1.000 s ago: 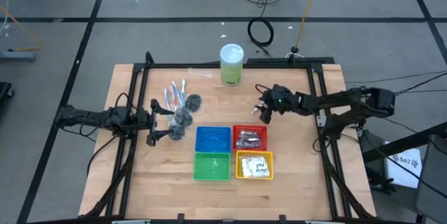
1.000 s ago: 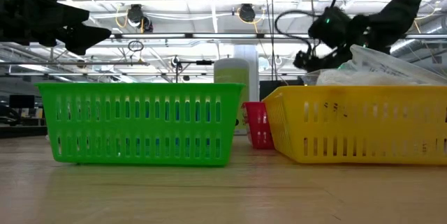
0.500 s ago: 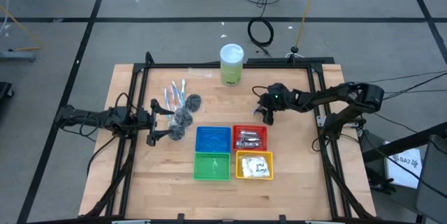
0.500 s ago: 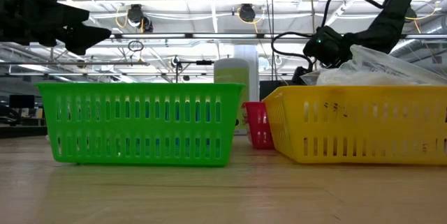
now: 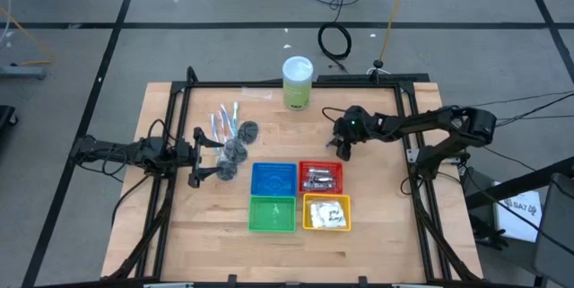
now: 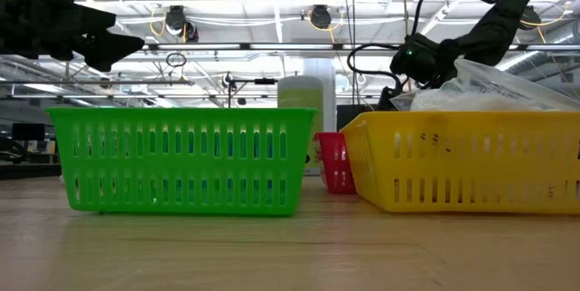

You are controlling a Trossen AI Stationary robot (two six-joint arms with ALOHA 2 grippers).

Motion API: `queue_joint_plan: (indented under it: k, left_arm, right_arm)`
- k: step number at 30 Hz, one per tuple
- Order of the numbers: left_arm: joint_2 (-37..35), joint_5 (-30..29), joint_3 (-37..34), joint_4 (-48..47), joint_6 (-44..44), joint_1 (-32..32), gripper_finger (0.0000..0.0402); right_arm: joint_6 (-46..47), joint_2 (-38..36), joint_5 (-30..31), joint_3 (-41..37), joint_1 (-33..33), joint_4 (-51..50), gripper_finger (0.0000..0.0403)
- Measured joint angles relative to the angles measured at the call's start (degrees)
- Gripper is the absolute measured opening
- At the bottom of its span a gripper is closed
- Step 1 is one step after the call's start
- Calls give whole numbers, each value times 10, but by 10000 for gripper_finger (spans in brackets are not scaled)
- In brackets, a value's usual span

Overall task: Pick & Place Travel size toiletries
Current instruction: Put the nail cutter into the red basket

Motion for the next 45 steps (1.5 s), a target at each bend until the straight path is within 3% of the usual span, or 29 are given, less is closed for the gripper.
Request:
queue_joint_plan:
  k: [5,8,26,39,45]
  left_arm:
    - [0,0,0,0,0,0,347]
    - [0,0,0,0,0,0,347]
    - [0,0,0,0,0,0,347]
    - [0,0,0,0,0,0,347]
    - [0,0,0,0,0,0,347]
  right_arm:
    - [110,-24,-3,0,0,-44,171]
    - [128,-43,-5,-1,0,-78,171]
    - [27,-161,-2,-4,1,-281,163]
    - [81,-163,28,-45,3,-205,50]
    - [107,-162,27,-65,3,-153,39]
